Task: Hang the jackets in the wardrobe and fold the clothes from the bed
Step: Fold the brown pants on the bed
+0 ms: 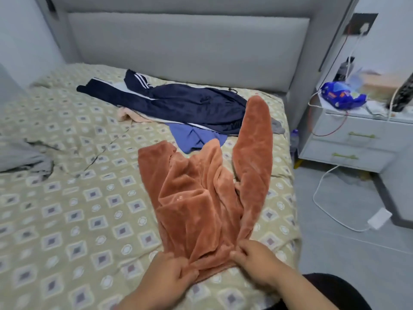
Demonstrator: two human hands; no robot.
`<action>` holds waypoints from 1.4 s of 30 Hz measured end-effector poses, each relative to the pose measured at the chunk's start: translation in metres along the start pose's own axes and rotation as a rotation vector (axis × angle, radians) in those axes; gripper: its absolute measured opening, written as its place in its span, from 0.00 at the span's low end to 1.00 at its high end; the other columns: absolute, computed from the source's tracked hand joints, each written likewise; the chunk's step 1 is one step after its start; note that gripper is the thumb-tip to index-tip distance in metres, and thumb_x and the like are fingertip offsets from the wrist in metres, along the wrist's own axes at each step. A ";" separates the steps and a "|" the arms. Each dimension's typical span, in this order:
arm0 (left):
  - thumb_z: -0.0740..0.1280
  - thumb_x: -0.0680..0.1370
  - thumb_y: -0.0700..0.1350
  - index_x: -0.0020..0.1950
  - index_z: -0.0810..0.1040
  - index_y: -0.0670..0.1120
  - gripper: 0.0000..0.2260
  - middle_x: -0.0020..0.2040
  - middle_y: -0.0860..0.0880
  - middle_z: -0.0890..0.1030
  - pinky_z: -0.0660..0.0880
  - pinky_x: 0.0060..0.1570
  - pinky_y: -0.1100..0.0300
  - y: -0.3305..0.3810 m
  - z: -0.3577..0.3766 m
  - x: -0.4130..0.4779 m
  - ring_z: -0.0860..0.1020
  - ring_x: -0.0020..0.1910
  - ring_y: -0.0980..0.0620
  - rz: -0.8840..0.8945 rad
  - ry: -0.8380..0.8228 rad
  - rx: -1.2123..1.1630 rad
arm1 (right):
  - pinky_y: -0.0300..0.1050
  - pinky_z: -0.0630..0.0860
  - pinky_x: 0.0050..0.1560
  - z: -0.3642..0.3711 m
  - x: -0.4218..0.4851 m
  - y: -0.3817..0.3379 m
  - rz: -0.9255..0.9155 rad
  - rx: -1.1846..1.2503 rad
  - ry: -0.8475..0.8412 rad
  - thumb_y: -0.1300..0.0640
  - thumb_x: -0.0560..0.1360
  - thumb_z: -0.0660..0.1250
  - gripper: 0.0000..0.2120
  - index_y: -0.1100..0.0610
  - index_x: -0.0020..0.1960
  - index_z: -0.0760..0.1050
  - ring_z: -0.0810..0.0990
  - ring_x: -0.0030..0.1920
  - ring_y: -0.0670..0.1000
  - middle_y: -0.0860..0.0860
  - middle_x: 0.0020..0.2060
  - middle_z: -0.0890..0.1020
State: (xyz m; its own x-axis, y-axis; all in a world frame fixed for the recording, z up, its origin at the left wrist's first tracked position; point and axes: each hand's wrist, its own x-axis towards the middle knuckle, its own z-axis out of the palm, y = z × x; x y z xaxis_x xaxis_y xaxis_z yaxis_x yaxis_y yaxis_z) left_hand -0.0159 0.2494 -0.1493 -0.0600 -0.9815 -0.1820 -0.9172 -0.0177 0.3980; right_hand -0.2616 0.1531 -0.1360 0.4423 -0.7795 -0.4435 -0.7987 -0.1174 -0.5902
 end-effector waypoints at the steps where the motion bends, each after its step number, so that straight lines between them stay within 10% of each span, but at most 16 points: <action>1: 0.52 0.69 0.71 0.42 0.80 0.51 0.27 0.39 0.52 0.80 0.69 0.44 0.63 0.002 0.001 -0.012 0.78 0.46 0.53 -0.004 -0.023 -0.013 | 0.41 0.70 0.42 -0.001 -0.005 0.000 0.008 0.072 0.041 0.48 0.78 0.65 0.14 0.51 0.36 0.68 0.74 0.38 0.45 0.46 0.34 0.75; 6: 0.55 0.67 0.73 0.40 0.73 0.50 0.26 0.37 0.55 0.77 0.73 0.43 0.58 0.036 -0.044 -0.027 0.76 0.41 0.59 -0.068 -0.041 -0.047 | 0.43 0.75 0.48 -0.003 -0.019 0.000 0.030 0.221 0.385 0.48 0.77 0.67 0.08 0.50 0.42 0.73 0.77 0.41 0.43 0.45 0.40 0.80; 11: 0.68 0.72 0.58 0.54 0.80 0.54 0.14 0.49 0.55 0.77 0.74 0.55 0.54 0.037 -0.104 0.048 0.76 0.52 0.52 -0.018 0.511 -0.280 | 0.44 0.71 0.65 0.000 -0.026 -0.009 -0.037 0.111 0.388 0.40 0.78 0.62 0.27 0.41 0.75 0.62 0.72 0.62 0.45 0.42 0.66 0.68; 17: 0.76 0.68 0.53 0.40 0.73 0.49 0.14 0.51 0.52 0.79 0.75 0.58 0.53 0.004 -0.110 0.137 0.77 0.53 0.51 -0.283 0.201 -0.629 | 0.44 0.56 0.75 0.000 -0.030 -0.016 -0.133 -0.006 0.320 0.34 0.77 0.60 0.33 0.35 0.78 0.52 0.53 0.77 0.43 0.38 0.79 0.50; 20: 0.77 0.67 0.54 0.55 0.76 0.47 0.22 0.64 0.46 0.75 0.71 0.65 0.52 -0.013 -0.107 0.158 0.71 0.67 0.43 -0.485 0.368 -0.690 | 0.43 0.56 0.76 0.003 -0.025 -0.018 -0.189 -0.089 0.229 0.31 0.74 0.58 0.36 0.34 0.78 0.49 0.53 0.77 0.42 0.38 0.79 0.49; 24: 0.75 0.71 0.40 0.75 0.65 0.46 0.35 0.64 0.42 0.77 0.78 0.50 0.56 -0.030 -0.102 0.179 0.81 0.54 0.46 -0.692 0.583 -1.223 | 0.41 0.62 0.73 0.005 -0.012 -0.019 -0.211 -0.071 0.219 0.24 0.72 0.49 0.40 0.42 0.78 0.59 0.64 0.73 0.43 0.41 0.74 0.65; 29: 0.57 0.72 0.26 0.63 0.75 0.38 0.22 0.51 0.35 0.81 0.81 0.47 0.47 -0.003 -0.114 0.154 0.82 0.46 0.39 -0.292 0.056 -1.692 | 0.32 0.70 0.60 -0.004 -0.006 -0.014 -0.113 0.271 0.425 0.43 0.78 0.63 0.19 0.41 0.68 0.72 0.75 0.58 0.35 0.39 0.60 0.78; 36: 0.66 0.66 0.28 0.54 0.73 0.29 0.17 0.49 0.37 0.77 0.74 0.46 0.56 0.025 -0.127 0.084 0.77 0.45 0.42 0.267 -0.559 -1.709 | 0.29 0.71 0.49 -0.059 0.006 -0.043 -0.130 0.724 0.594 0.56 0.81 0.64 0.11 0.44 0.61 0.74 0.78 0.48 0.32 0.38 0.48 0.81; 39: 0.61 0.67 0.27 0.67 0.69 0.30 0.26 0.61 0.34 0.69 0.73 0.56 0.47 0.025 -0.130 0.078 0.75 0.55 0.38 0.201 -0.486 -1.757 | 0.42 0.71 0.43 -0.090 0.016 -0.069 -0.136 1.040 0.507 0.55 0.81 0.62 0.07 0.48 0.54 0.78 0.77 0.47 0.53 0.51 0.44 0.80; 42: 0.51 0.72 0.28 0.75 0.61 0.33 0.29 0.66 0.24 0.65 0.56 0.72 0.34 0.029 -0.126 0.072 0.71 0.65 0.28 0.180 -0.415 -1.962 | 0.40 0.74 0.40 -0.105 0.017 -0.093 -0.152 1.060 0.373 0.57 0.82 0.61 0.08 0.49 0.54 0.78 0.75 0.45 0.53 0.56 0.45 0.77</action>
State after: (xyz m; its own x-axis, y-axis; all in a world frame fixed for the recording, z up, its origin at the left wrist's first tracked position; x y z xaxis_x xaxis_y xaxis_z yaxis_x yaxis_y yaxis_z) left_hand 0.0030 0.1539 -0.0376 -0.4172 -0.9055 -0.0779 0.6821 -0.3686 0.6316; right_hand -0.2227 0.0860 -0.0185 0.2144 -0.9571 -0.1950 0.0798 0.2161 -0.9731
